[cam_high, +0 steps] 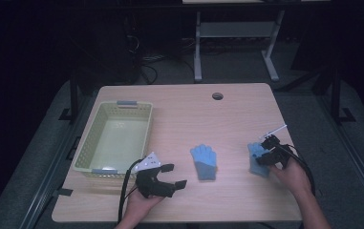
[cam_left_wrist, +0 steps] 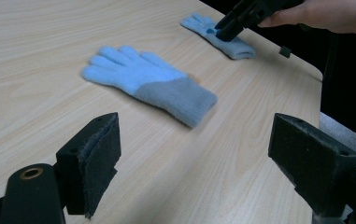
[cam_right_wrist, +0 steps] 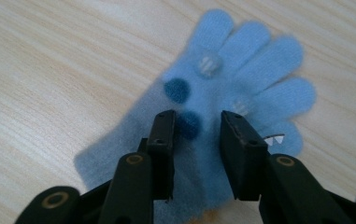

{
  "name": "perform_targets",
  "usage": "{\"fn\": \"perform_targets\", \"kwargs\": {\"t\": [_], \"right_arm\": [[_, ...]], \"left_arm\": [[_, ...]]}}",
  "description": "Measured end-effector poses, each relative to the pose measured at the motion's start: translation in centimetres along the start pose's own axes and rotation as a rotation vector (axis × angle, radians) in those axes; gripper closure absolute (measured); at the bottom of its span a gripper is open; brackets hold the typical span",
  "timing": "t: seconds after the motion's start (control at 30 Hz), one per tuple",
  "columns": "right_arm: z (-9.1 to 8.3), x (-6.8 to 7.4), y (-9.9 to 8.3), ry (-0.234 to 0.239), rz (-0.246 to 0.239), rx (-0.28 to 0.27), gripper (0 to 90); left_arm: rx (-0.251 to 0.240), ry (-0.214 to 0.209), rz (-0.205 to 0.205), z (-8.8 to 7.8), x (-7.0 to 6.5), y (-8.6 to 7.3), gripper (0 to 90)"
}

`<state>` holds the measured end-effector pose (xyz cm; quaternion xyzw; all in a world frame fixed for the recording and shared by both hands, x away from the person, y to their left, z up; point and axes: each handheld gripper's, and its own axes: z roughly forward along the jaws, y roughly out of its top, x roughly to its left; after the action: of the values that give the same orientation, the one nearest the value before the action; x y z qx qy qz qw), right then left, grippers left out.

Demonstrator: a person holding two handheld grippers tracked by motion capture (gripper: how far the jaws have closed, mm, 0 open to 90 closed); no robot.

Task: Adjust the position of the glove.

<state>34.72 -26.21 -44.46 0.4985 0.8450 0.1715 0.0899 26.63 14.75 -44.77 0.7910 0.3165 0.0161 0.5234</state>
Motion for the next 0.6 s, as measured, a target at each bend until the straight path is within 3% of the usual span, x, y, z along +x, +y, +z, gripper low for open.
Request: {"fn": "perform_targets", "kwargs": {"t": [0.37, 0.6], "right_arm": [[-0.1, -0.6, 0.1, 0.022, 0.046, 0.012, 80.5], [-0.2, -1.1, 0.1, 0.056, 0.076, 0.013, 82.2]], "left_arm": [[0.015, -0.005, 0.004, 0.1, -0.2, 0.0, 16.8], [0.009, -0.007, -0.004, 0.1, -0.2, -0.1, 16.8]]}}
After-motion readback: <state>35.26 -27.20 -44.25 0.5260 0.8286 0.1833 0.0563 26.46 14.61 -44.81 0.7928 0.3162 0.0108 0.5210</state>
